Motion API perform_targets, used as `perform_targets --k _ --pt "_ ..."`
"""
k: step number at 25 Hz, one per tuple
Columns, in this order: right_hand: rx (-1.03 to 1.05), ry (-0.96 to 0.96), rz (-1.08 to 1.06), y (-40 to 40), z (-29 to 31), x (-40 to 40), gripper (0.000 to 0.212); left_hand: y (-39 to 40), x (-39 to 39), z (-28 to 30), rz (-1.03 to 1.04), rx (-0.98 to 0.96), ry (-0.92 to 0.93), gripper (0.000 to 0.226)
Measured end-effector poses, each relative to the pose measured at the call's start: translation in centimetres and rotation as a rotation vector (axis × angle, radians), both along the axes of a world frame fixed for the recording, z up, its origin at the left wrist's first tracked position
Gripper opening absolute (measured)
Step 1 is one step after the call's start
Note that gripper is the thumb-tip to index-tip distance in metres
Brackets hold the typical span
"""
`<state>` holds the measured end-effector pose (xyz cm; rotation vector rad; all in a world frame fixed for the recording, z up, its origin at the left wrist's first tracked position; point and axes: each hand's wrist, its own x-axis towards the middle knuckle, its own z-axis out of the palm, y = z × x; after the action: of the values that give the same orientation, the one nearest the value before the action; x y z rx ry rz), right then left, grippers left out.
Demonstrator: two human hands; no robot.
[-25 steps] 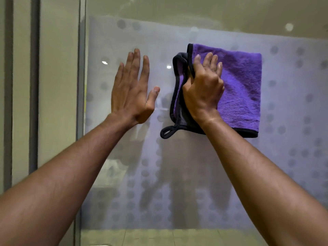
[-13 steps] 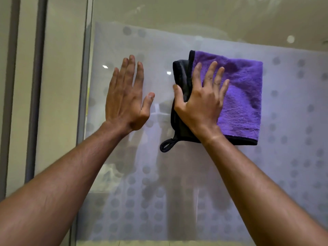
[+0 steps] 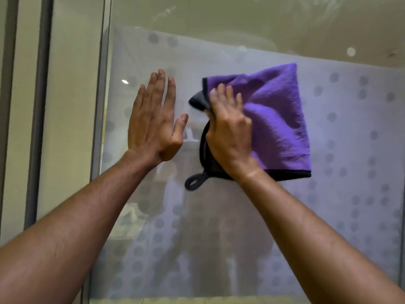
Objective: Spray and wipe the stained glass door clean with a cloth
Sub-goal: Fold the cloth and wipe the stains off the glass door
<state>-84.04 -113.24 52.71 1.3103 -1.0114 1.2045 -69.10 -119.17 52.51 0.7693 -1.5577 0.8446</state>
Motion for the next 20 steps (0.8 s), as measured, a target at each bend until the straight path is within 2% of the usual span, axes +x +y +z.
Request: perform_targets --k 3,10,12,17,20 --pt "-0.023 0.08 0.03 -0.1 -1.1 -0.2 0.047 0.0 0.0 -0.1 -0.006 -0.003 0.007 0.077" --pt "-0.013 -0.179 0.127 -0.1 3.6 0.3 0.045 0.1 0.1 -0.1 0.003 0.002 -0.003 0.077" --pt "-0.018 -0.139 0.16 0.0 3.2 0.3 0.042 0.0 0.1 -0.2 0.007 -0.001 -0.001 0.077" --pt "0.0 0.035 0.084 -0.5 -1.6 0.6 0.043 -0.2 0.1 -0.2 0.022 -0.006 0.001 0.076" --pt "-0.018 0.031 0.06 -0.7 0.7 0.9 0.045 -0.3 0.0 -0.2 0.023 -0.007 0.004 0.077"
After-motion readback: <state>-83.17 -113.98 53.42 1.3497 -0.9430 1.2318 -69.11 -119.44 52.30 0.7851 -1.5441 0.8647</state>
